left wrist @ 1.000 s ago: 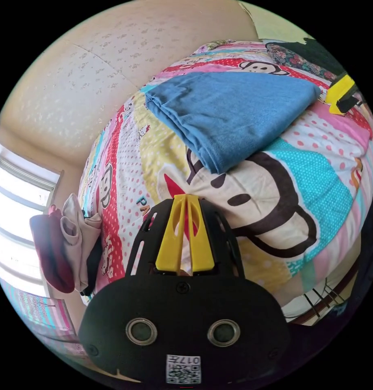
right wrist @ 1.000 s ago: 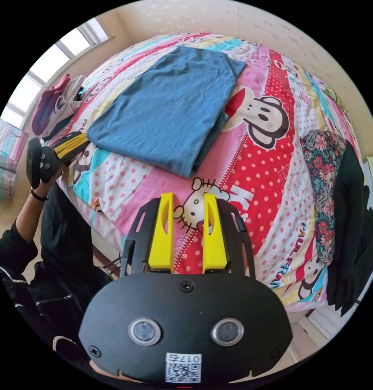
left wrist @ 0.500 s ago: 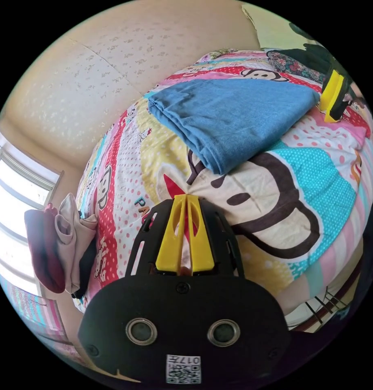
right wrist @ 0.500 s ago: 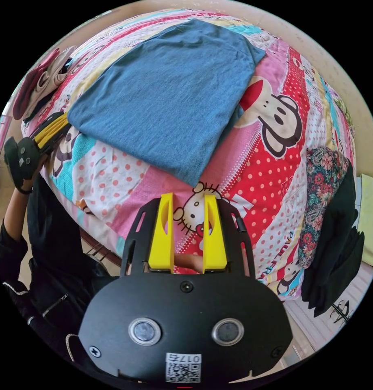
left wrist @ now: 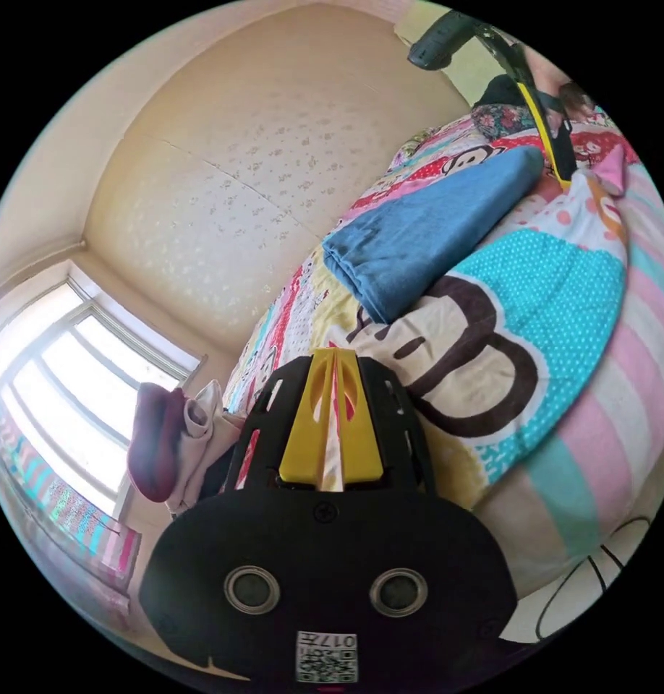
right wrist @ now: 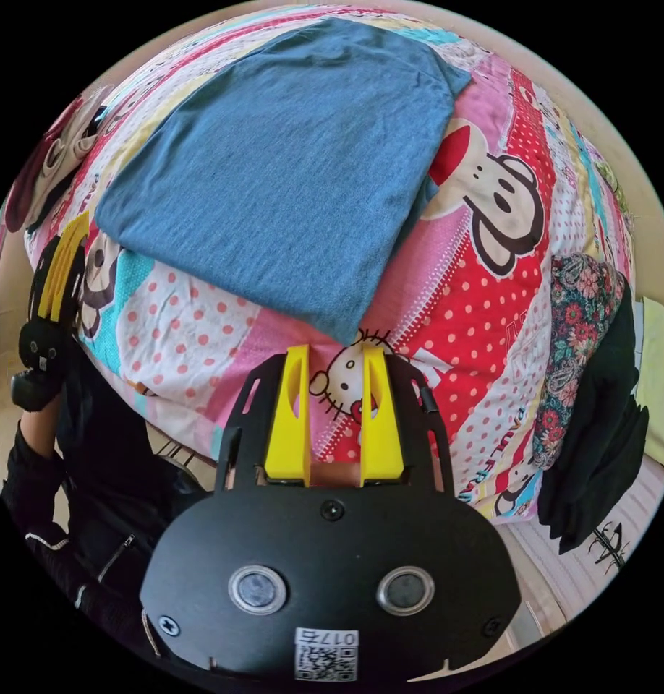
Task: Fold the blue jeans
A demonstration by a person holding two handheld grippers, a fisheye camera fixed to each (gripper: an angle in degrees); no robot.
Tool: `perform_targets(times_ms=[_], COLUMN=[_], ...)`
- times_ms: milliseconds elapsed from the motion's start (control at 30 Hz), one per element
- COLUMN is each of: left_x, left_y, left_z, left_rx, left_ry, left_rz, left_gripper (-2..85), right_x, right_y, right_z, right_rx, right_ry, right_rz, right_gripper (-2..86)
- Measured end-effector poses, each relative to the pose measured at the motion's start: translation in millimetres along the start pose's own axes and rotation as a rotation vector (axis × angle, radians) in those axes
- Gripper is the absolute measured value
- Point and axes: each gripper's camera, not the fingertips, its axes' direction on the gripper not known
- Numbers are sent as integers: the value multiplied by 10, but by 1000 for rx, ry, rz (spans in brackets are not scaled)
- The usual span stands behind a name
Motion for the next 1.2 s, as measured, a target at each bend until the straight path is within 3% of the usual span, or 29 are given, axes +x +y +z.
perform_targets(times_ms=[67,167,300,400,500,633,900,1033,1200], left_x=[-43,-563,-1505,-1835,-1813,-1496,-1512,-1560,-1512], left_y=[67,116,284,440,500,599,575,535,563], left_z=[-53,-19,320,610,1077,1662,1536,1392,1617], left_rx=[-3,-100,-206,-285,-415,-524,-524,-483,-497], left_ry=[18,154,667,751,931,1157,829,629,727], left_rz=[15,-210,-644,-867,-935,-935,-788,-707,-656], left_gripper=[-6,-6,-6,-5,-4,-1,-5,-1,33], right_x=[63,250,472,644,859,1040,1114,1066,880], right_y=[277,747,1350,1838,2209,2390,2781,2901,2930], right_z=[-23,-75,-135,-141,-7,246,239,40,-205], right_rx=[72,214,386,584,724,679,694,695,760], right_ry=[-23,-118,-328,-602,-824,-938,-1073,-748,-555], right_rz=[34,118,203,246,332,406,436,438,341], right_gripper=[111,108,100,86,82,71,45,69,104])
